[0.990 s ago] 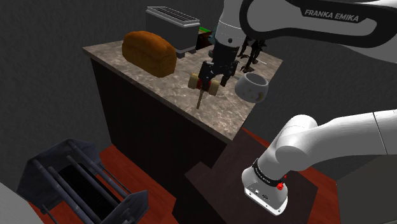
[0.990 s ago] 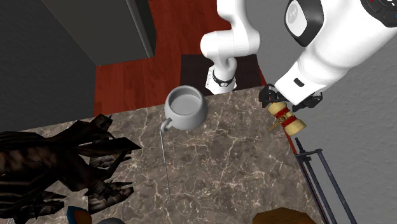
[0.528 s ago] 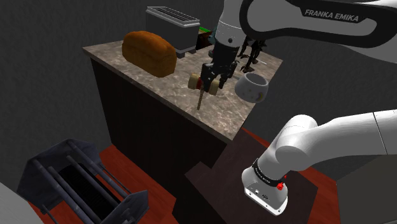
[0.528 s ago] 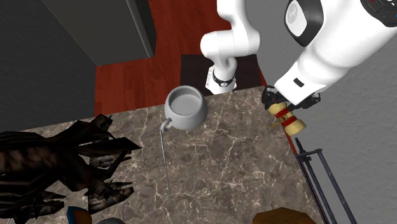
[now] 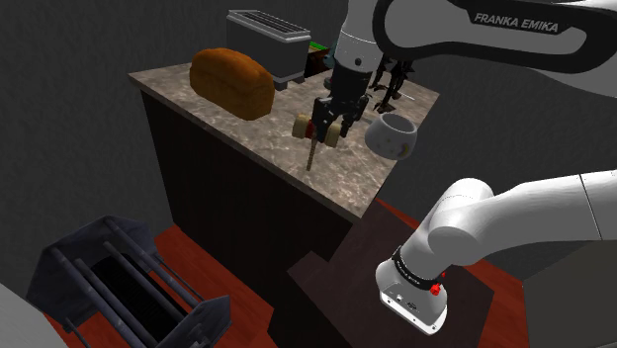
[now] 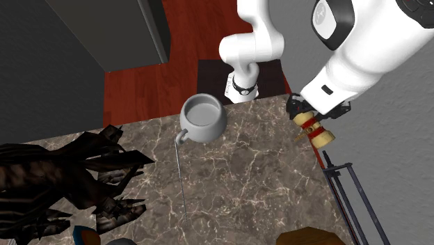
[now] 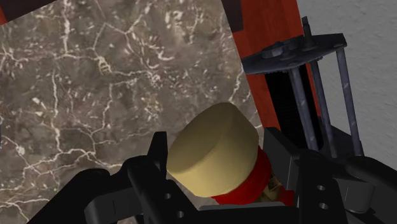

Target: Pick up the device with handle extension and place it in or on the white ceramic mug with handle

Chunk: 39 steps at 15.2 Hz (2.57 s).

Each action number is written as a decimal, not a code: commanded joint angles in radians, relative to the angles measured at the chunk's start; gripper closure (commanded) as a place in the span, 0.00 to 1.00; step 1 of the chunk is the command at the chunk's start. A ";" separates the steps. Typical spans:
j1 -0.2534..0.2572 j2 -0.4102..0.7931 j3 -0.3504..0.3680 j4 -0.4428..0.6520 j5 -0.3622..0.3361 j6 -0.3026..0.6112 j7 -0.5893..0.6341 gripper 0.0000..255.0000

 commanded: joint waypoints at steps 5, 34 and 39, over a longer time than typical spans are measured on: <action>-0.003 0.010 -0.006 0.082 -0.005 -0.072 0.003 1.00; -0.024 0.118 -0.060 0.534 -0.046 -0.420 -0.026 1.00; -0.046 0.080 -0.161 0.531 -0.103 -0.460 -0.148 1.00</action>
